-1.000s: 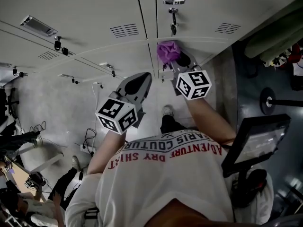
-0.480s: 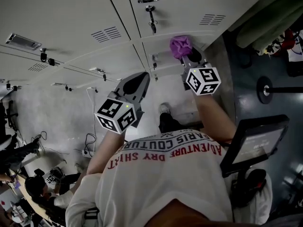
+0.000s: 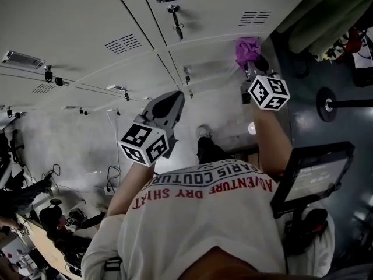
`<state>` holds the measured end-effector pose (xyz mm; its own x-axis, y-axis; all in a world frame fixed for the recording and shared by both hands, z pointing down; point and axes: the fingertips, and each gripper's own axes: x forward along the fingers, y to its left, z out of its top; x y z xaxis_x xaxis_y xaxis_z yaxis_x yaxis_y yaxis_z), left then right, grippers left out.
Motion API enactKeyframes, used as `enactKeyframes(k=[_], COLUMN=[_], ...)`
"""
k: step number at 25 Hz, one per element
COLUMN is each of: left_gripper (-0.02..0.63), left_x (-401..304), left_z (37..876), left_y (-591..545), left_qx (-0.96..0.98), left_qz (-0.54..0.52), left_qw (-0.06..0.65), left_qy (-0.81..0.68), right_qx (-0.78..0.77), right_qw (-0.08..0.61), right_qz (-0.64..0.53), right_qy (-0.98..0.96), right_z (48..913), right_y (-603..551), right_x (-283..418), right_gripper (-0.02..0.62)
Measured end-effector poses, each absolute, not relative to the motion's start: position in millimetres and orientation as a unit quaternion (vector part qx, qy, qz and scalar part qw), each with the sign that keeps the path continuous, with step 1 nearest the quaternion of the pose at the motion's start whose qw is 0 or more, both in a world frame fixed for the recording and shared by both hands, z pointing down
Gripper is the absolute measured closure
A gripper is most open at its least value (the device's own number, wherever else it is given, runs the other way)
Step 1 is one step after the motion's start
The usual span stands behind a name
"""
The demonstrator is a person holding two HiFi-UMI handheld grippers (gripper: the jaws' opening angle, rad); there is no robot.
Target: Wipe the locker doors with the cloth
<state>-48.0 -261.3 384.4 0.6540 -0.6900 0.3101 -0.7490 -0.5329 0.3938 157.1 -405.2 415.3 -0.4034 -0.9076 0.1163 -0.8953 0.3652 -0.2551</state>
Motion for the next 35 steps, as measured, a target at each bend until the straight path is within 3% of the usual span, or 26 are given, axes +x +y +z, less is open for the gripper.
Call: enactKeyframes(k=[12, 25, 35], left_gripper=[0.604, 0.604, 0.604], left_x=[-56.1, -101.9, -135.8], left_z=[388.3, 386.6, 394.4], left_y=[-255.5, -245.4, -245.1], left_qx=[0.87, 0.851, 0.832], left_qz=[0.057, 0.049, 0.046], left_qw=[0.257, 0.258, 0.267], left_qy=[-0.416, -0.455, -0.484], right_qx=[-0.561, -0.396, -0.386], right_qw=[0.029, -0.013, -0.062], right_qz=[-0.15, -0.133, -0.172], right_qy=[0.814, 0.909, 0.904], right_z=[418.1, 434.3, 496.0], right_y=[-400.7, -328.6, -348.4], right_x=[166.8, -6.3, -66.8], right_gripper=[0.522, 0.522, 0.522])
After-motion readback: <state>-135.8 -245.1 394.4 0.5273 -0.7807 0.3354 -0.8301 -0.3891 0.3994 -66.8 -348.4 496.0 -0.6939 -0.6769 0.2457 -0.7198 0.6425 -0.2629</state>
